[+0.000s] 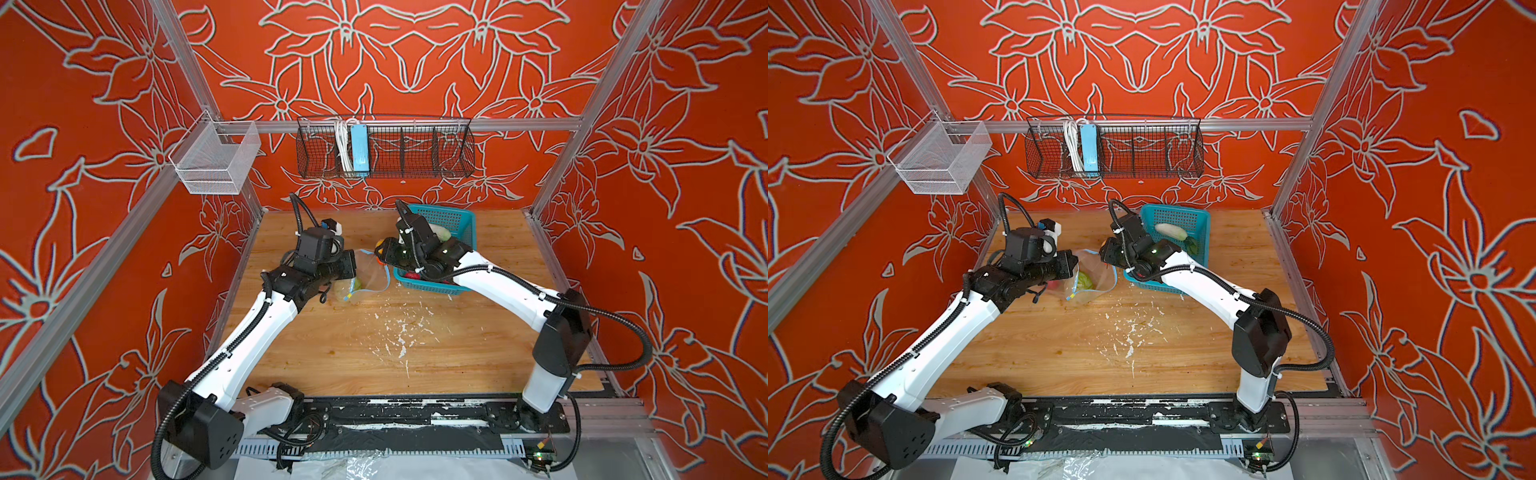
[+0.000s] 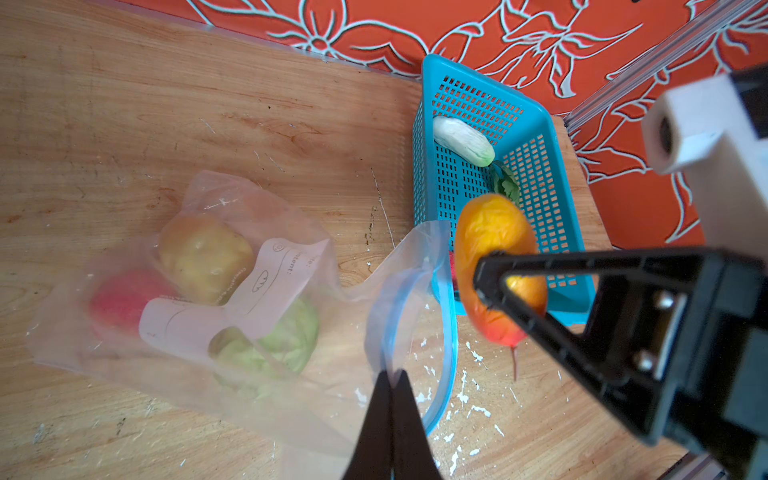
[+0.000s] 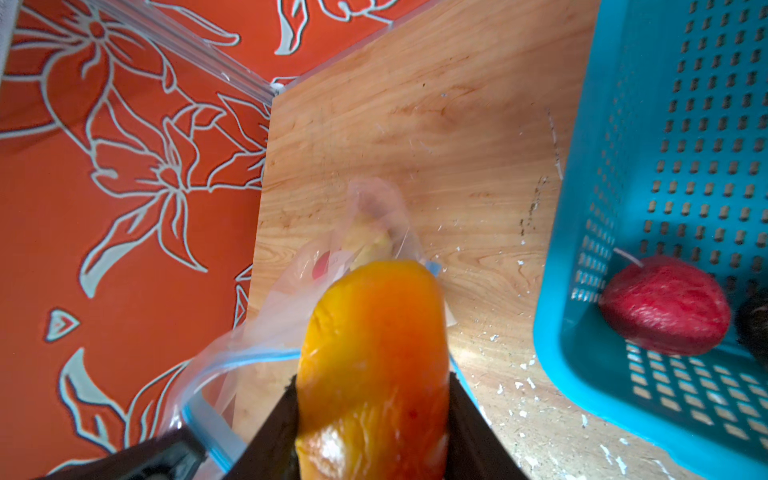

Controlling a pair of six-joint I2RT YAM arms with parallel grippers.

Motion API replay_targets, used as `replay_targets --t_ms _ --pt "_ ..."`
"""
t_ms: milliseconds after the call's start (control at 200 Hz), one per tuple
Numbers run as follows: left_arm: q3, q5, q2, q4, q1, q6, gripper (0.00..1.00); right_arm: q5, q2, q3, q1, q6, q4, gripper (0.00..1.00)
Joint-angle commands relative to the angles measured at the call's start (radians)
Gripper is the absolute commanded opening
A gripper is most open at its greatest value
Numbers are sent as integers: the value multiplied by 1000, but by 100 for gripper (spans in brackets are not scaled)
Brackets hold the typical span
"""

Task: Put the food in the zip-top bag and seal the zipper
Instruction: 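Lift the mango with the right gripper toward the bag opening, then lower the mango into the bag held open by the left gripper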

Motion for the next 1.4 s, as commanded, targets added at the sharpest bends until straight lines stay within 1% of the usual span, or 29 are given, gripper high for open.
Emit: replay_targets --t_ms 0,130,580,761,826,866,971,1061,1121,1151,1191,1286,1366,1396 --pt "0 -8 -9 3 5 3 0 28 -31 -27 30 16 46 35" --pt "3 -15 -6 -3 5 4 0 19 -23 -23 49 25 53 35" --pt "7 -10 -5 -4 5 3 0 42 -2 -19 127 28 49 35" --pt "8 -10 -9 -4 6 2 0 31 27 -16 136 30 69 36" --pt "10 -10 -11 -8 5 5 0 23 42 -10 136 19 82 43" --pt "14 -17 -15 -15 6 7 0 34 50 -1 136 19 69 45" --pt "13 -19 -26 -14 4 6 0 66 62 7 136 12 66 46" --pt "11 -14 -35 -10 6 2 0 87 82 27 136 7 51 48" --pt "12 -10 -38 -10 6 -1 0 91 97 44 134 4 45 52" --pt "13 -9 -40 -10 5 -1 0 91 106 53 134 4 39 55" --pt "12 -7 -41 -9 4 -2 0 85 116 67 134 1 35 62" --pt "12 -8 -43 -9 7 -7 0 79 140 108 133 -4 2 82" --pt "18 -6 -41 -11 6 -17 0 86 143 120 133 -7 -13 87" --pt "21 -5 -40 -11 6 -18 0 92 137 117 132 -7 -14 91"
